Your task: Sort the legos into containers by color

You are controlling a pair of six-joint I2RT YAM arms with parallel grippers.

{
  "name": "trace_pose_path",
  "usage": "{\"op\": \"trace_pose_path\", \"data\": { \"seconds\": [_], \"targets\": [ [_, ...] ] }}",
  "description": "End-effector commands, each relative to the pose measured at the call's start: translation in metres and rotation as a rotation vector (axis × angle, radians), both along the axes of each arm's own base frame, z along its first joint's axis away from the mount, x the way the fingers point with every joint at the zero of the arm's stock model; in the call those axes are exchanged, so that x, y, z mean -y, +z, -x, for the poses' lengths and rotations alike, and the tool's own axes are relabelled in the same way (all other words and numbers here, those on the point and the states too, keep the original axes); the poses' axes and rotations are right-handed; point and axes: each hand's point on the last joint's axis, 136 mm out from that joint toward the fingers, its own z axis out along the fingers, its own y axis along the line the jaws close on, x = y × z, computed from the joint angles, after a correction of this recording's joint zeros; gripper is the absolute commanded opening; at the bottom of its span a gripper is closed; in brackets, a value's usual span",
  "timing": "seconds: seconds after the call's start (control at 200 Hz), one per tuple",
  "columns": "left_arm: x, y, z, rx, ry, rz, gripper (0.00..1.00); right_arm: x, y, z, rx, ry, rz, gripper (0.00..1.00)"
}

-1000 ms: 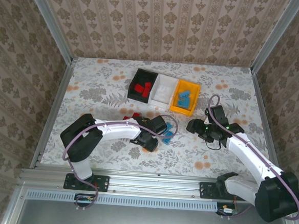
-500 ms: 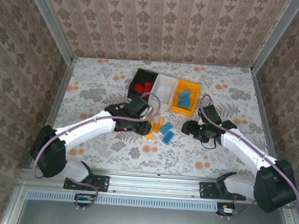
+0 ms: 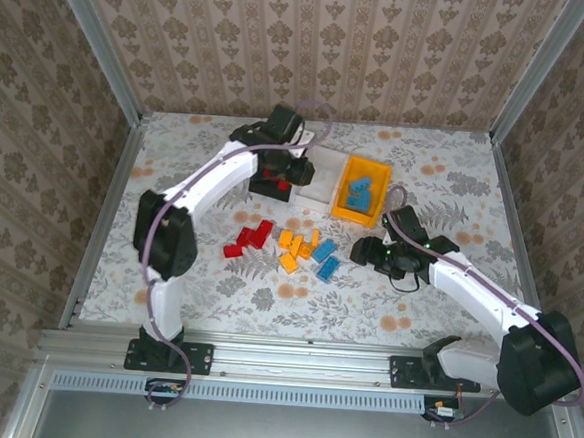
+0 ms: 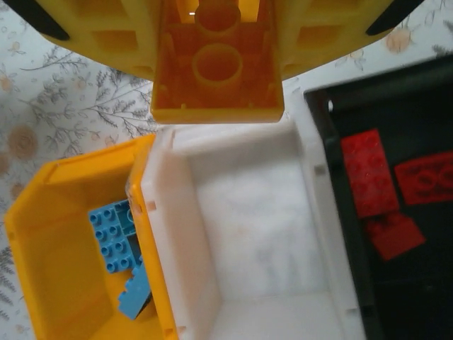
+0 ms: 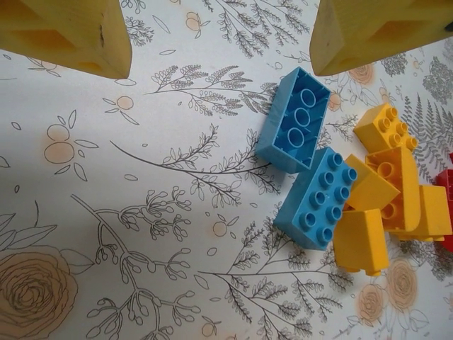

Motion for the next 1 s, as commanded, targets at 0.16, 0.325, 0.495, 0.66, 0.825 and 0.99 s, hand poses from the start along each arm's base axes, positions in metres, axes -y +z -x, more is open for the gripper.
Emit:
{"op": "trace_pose_path", "data": {
  "seconds": [0.16,0.325,0.495,0.66,0.825,0.99],
  "targets": [
    [0.018,-0.050,-0.023,-0.097,-0.075,-0.140,0.31,0.011,-0.003,0.010,0.001,-0.021,0.040,0.69],
    [0.028,-0.071,-0.025,-0.123,-0.087,-0.161,0.32,0.011,-0.006,0.010,-0.007,-0.018,0.050,0.69],
    [0.028,-0.086,-0.021,-0.161,-0.096,-0.172,0.34,0.009,-0.008,0.009,-0.016,-0.012,0.045,0.69],
    [0.028,-0.089,-0.022,-0.170,-0.090,-0.170,0.39,0.009,-0.008,0.009,-0.016,-0.012,0.044,0.69],
    [0.029,-0.084,-0.022,-0.164,-0.086,-0.157,0.47,0.010,-0.007,0.010,-0.014,-0.014,0.045,0.69],
    [0.030,-0.065,-0.021,-0.141,-0.084,-0.138,0.48,0.010,-0.006,0.010,-0.011,-0.018,0.044,0.69]
  ]
}}
